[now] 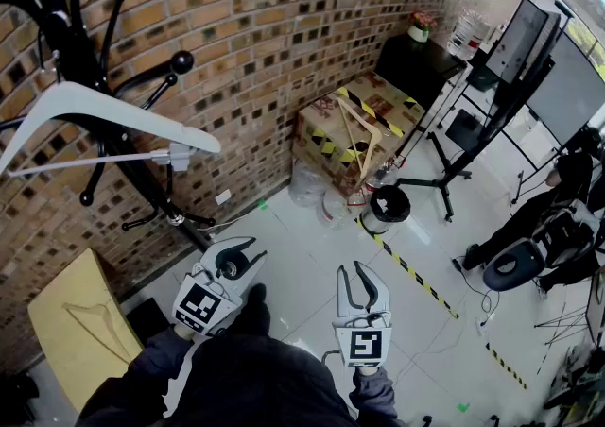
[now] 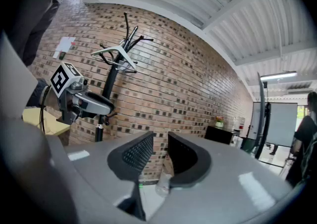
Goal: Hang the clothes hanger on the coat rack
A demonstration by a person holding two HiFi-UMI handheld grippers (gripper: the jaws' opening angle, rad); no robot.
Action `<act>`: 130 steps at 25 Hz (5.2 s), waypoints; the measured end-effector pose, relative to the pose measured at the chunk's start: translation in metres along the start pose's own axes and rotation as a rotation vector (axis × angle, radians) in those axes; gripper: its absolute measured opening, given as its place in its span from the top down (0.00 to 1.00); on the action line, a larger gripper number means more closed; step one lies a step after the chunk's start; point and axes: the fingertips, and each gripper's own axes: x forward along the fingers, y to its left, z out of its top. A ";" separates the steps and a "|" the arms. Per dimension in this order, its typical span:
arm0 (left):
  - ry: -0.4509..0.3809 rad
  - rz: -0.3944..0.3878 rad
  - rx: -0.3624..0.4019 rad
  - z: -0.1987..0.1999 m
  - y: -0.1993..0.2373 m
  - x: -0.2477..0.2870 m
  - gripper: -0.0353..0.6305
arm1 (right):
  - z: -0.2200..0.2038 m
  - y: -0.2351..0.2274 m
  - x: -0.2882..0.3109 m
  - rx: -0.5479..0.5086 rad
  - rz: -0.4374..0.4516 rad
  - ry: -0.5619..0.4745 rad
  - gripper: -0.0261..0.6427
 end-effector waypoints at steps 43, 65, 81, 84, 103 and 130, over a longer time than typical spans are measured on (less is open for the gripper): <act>0.320 -0.270 0.017 -0.052 0.142 0.494 0.74 | -0.313 -0.208 0.358 0.657 0.297 0.546 0.67; 0.420 -0.324 -0.076 -0.079 0.201 0.537 0.75 | -0.357 -0.164 0.420 1.405 0.632 0.635 0.73; 0.369 -0.354 -0.162 -0.084 0.250 0.539 0.76 | -0.314 -0.188 0.421 1.505 0.622 0.584 0.87; 0.361 -0.340 -0.187 -0.088 0.259 0.536 0.77 | -0.305 -0.204 0.416 1.377 0.593 0.603 0.88; 0.295 0.228 -0.329 -0.088 0.293 0.459 0.77 | -0.213 -0.263 0.429 0.733 1.160 0.651 0.89; 0.225 1.421 -0.355 0.009 0.070 0.107 0.79 | -0.015 -0.045 0.371 0.387 2.108 0.646 0.89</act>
